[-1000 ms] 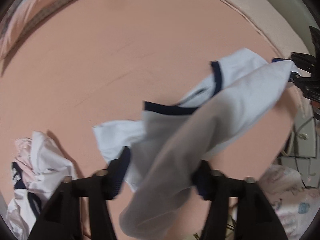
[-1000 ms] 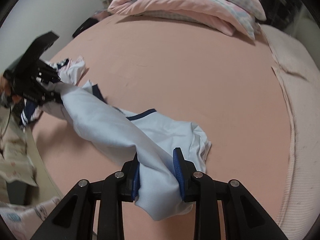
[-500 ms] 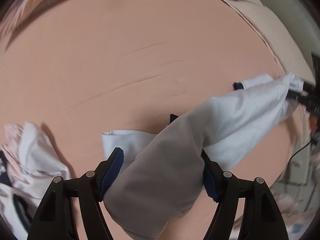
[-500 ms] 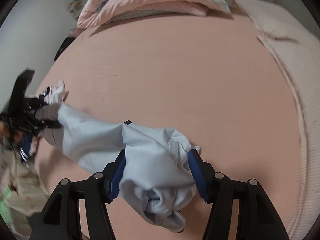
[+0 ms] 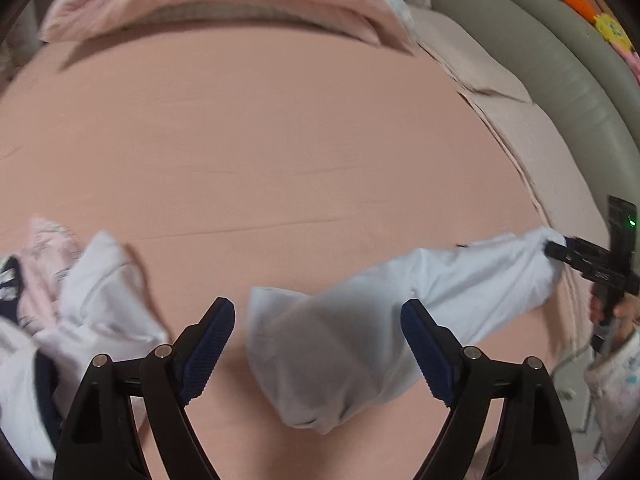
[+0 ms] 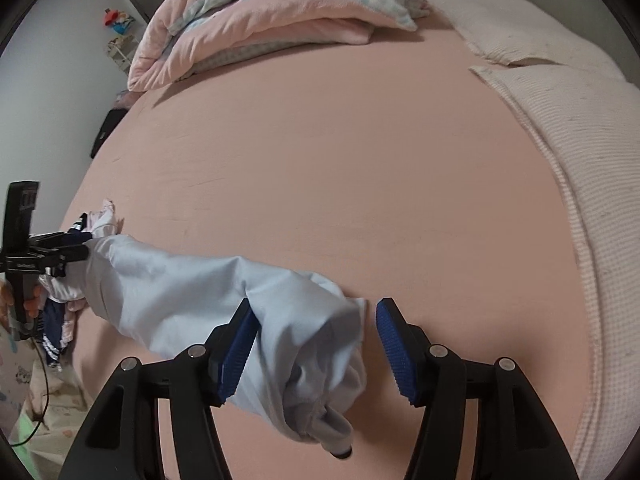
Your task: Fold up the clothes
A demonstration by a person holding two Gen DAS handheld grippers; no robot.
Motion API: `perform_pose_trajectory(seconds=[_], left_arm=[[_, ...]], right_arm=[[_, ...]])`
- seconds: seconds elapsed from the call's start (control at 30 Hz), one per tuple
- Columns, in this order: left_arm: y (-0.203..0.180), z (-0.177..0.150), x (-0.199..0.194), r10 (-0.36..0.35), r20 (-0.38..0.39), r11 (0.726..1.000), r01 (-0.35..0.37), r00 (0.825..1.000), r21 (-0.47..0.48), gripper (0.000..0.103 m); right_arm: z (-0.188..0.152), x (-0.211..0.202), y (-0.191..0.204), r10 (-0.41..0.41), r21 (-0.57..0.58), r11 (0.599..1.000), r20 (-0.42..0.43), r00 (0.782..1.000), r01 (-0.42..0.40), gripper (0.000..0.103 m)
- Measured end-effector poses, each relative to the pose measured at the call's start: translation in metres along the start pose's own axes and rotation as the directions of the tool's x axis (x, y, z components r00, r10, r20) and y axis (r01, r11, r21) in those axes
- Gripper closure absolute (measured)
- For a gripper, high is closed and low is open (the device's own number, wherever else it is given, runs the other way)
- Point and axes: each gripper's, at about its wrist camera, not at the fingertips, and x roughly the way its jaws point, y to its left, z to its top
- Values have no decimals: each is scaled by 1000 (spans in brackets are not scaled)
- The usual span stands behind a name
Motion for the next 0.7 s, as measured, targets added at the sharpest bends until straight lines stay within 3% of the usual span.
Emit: perform_pose_trajectory(seconds=[0.17,0.3,0.47,0.7], left_arm=[[1,-24,-21,38,72,999,-37,997,-21,17],[14,-40,-52,-17,157,996,31,987,-86,16],[27,-63,-71,-40,261,982,86,964,-166,4],[1,-69,-39,-6,271,975,66,963,-213,0]], right_arm=[[-6,-14,-4,-47,30,999,37,998,46,42],[-20,-29,-13,2,97,995,63,998,-9,42],[-45,-45,-25,60,209,974,111,992,-82,42],[-65,-39,-10,10,237,971,119,993,-38,42]])
